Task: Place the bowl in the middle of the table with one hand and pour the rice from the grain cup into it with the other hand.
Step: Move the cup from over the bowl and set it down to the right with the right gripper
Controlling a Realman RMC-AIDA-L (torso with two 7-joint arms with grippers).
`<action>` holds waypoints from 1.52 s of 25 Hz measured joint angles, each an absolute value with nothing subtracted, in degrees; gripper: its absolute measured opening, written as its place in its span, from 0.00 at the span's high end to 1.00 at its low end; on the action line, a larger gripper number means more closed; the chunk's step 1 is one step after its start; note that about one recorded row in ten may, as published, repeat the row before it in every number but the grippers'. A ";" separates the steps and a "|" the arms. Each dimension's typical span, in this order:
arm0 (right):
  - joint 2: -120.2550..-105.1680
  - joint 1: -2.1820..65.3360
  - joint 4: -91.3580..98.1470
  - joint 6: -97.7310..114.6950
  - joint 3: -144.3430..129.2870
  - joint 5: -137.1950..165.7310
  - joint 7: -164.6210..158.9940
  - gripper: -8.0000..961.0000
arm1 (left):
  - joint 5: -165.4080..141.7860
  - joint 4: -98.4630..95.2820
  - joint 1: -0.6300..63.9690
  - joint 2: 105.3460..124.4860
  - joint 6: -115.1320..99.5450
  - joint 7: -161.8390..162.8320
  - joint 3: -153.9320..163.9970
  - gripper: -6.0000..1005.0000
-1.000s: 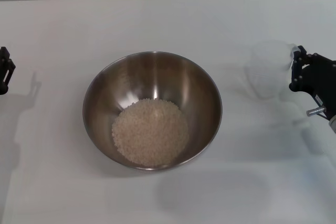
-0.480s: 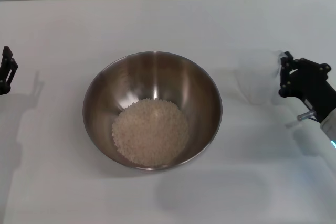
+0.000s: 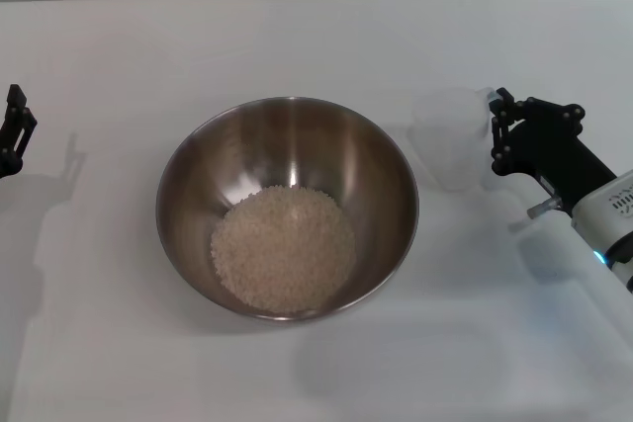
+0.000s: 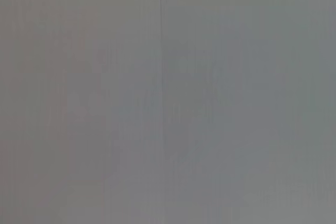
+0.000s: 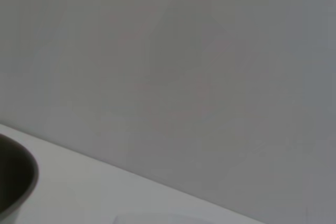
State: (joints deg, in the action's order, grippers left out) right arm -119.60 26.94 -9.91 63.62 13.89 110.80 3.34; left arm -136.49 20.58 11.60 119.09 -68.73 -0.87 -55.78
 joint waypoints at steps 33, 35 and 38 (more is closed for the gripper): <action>-119.51 24.45 -12.70 65.84 13.49 113.22 3.39 0.69 | -136.50 20.65 11.97 119.09 -68.64 -0.88 -55.60 0.17; -119.45 23.71 -12.71 66.58 13.51 113.22 3.40 0.65 | -136.49 20.65 12.01 119.09 -68.64 -0.88 -55.55 0.17; -119.44 22.80 -12.72 67.04 13.39 113.22 3.43 0.60 | -136.49 20.65 12.09 119.09 -68.64 -0.87 -55.54 0.17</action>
State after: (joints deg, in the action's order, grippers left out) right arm -119.44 22.80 -12.72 67.04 13.39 113.22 3.43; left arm -136.49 20.65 12.09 119.09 -68.64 -0.87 -55.54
